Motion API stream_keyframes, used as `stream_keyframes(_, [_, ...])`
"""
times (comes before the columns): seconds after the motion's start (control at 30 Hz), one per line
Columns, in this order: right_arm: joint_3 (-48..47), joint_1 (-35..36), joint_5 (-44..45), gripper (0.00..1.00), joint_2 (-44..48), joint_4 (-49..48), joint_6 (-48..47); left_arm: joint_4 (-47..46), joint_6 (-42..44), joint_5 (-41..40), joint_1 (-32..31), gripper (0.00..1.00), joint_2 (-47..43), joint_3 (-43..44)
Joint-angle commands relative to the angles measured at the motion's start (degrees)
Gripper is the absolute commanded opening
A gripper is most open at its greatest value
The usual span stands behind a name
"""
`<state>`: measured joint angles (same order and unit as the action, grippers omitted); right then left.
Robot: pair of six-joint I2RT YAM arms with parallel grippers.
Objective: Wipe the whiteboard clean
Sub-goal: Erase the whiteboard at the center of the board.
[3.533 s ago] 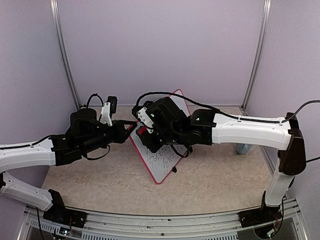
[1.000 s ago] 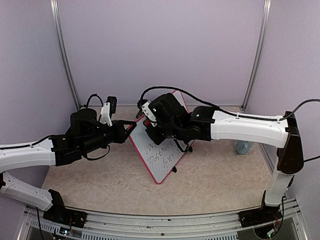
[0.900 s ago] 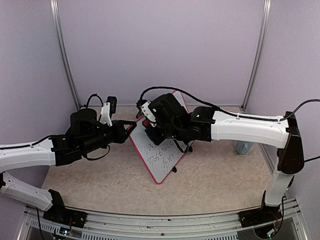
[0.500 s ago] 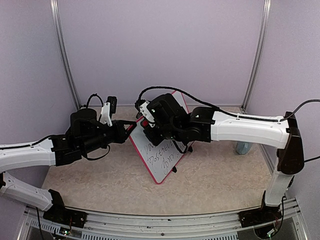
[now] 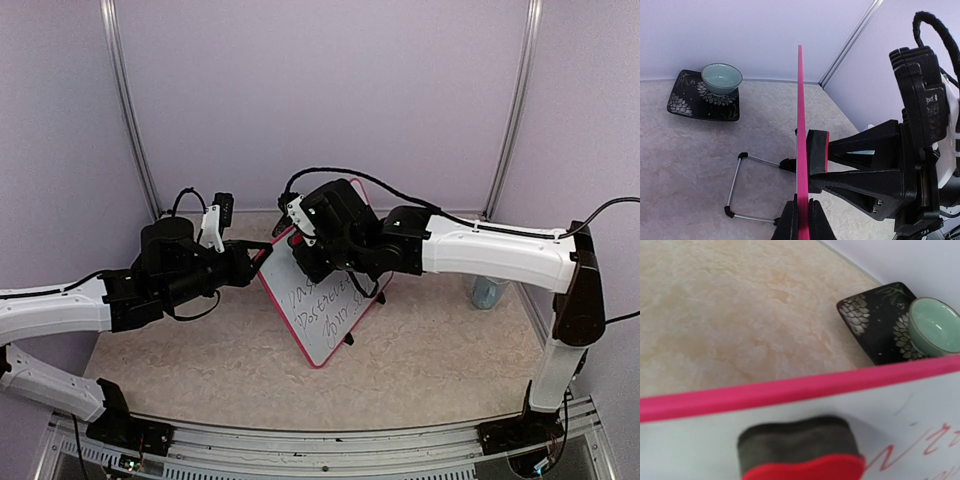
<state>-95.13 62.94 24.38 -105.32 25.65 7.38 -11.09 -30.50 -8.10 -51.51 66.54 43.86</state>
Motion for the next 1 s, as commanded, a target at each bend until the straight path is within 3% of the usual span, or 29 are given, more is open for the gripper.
stream_keyframes(0.0, [-0.8,-2.6,2.8,0.29,-3.9,-2.3,0.9,-0.4,0.4,9.0,-2.7,0.0,-0.1,-0.6])
stream_keyframes(0.43, [4.6,-1.3,-5.0,0.29,-0.4,-6.8,-0.3,-0.2,0.8,8.8,-2.7,0.0,-0.1,-0.2])
stream_keyframes(0.97, [12.6,-2.1,-2.4,0.28,1.9,-6.7,1.9,0.8,0.9,8.8,-2.7,0.0,-0.5,0.7])
